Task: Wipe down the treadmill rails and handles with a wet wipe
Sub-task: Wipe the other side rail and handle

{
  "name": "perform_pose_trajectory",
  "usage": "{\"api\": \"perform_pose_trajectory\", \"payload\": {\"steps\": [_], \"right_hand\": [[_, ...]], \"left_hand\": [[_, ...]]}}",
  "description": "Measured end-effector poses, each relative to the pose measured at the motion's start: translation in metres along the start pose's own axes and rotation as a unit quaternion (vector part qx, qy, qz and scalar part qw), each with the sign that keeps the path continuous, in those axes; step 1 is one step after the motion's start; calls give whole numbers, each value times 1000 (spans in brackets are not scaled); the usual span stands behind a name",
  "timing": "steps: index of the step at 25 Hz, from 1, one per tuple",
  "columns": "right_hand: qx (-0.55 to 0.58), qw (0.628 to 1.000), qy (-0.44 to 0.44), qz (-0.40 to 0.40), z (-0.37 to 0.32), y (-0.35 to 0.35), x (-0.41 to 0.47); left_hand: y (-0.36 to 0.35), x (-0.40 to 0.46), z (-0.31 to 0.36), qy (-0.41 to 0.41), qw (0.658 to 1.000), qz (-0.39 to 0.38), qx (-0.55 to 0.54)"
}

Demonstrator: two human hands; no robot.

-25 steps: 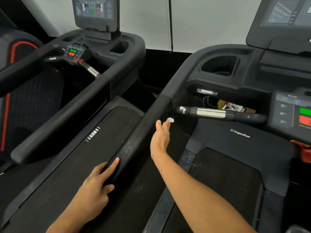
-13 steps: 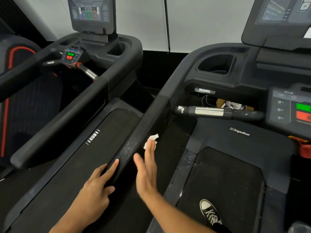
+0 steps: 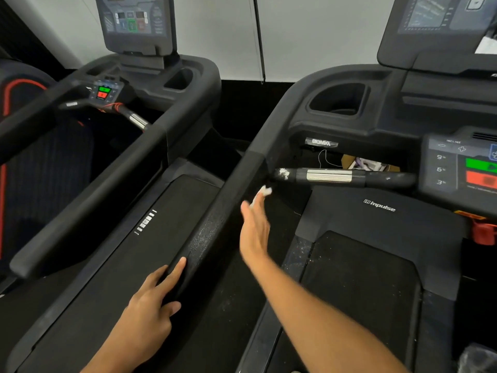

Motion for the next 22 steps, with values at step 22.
{"api": "perform_pose_trajectory", "payload": {"steps": [22], "right_hand": [[117, 990, -43, -65, 8, 9, 6]], "left_hand": [[3, -2, 11, 31, 999, -20, 18]]}}
Point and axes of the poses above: each hand's wrist, its own x-axis towards the middle knuckle, its own y-axis out of the back of the hand, z = x × y, the point moved 10 cm from there along x, towards the middle knuckle, and after that the axes turned 10 degrees about -z, right-handed, at the moved point
